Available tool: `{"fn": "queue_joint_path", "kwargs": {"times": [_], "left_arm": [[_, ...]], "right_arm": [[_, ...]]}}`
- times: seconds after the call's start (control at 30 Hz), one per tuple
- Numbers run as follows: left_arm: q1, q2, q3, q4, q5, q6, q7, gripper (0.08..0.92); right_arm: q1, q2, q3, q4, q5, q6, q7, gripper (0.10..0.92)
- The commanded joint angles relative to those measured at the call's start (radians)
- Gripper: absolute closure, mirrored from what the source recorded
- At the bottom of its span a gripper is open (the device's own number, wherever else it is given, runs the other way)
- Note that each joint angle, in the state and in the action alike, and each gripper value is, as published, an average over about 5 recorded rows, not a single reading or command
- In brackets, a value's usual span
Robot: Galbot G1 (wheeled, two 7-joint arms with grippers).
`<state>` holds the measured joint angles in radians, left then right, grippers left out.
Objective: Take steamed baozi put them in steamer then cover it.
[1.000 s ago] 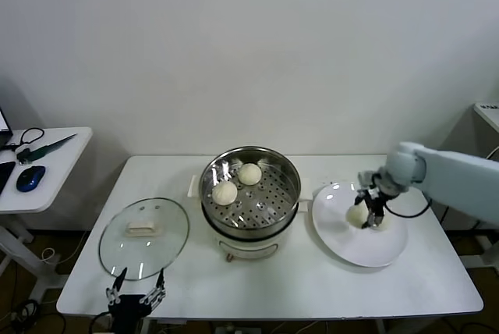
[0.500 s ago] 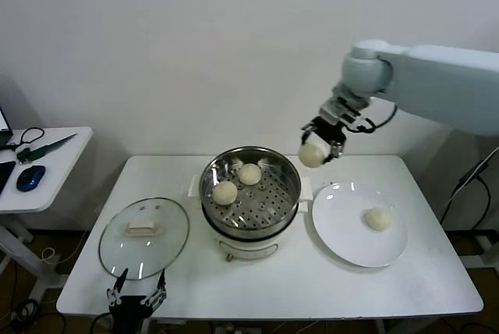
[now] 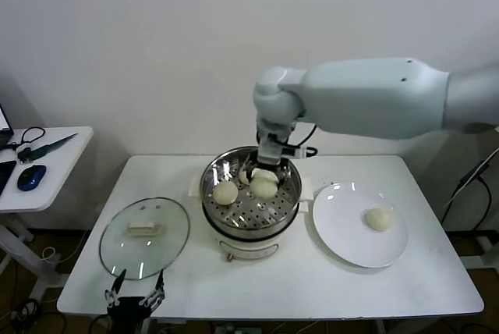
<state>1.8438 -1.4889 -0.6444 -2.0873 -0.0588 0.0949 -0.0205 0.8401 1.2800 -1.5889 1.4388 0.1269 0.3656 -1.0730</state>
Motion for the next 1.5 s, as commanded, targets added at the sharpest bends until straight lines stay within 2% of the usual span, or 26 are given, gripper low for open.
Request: {"fn": "queue_joint_path", "kwargs": {"times": [0.03,0.53,0.77,0.9,1.07,1.23,1.37,1.5], "left_arm": [[0.002,0.000,0.001,0.000,0.000,0.000,0.000,0.177],[-0.001,0.004,-0.006,0.009,-0.004,-0.008,-0.002,0.177],[0.000,0.004,-0.007,0.007,-0.006,-0.010,-0.003,0.177],[0.000,0.002,-0.006,0.005,-0.006,-0.010,-0.004,0.177],[-0.002,0.000,-0.004,0.000,-0.005,-0.008,-0.003,0.177],[-0.002,0.000,-0.002,-0.006,-0.006,-0.007,-0.003,0.177],[-0.005,0.004,0.000,-0.006,-0.008,-0.006,-0.002,0.177],[-0.007,0.008,0.001,-0.009,-0.012,-0.005,0.000,0.177]], "right_arm": [[-0.122,0.067,-0.001,-0.009,-0.083,0.009,0.013,0.321],[-0.190,0.108,0.013,-0.088,-0.108,-0.028,0.039,0.316],[-0.148,0.091,0.009,-0.067,-0.067,-0.055,0.049,0.213],[-0.044,0.046,-0.002,-0.056,-0.003,-0.043,0.021,0.203],[0.116,-0.090,-0.059,-0.084,0.155,-0.053,-0.039,0.202],[0.258,-0.309,-0.217,-0.124,0.339,-0.162,-0.085,0.203],[0.260,-0.488,-0.318,-0.113,0.366,-0.310,-0.042,0.203],[0.107,-0.648,-0.285,-0.147,0.301,-0.430,-0.012,0.203]]}}
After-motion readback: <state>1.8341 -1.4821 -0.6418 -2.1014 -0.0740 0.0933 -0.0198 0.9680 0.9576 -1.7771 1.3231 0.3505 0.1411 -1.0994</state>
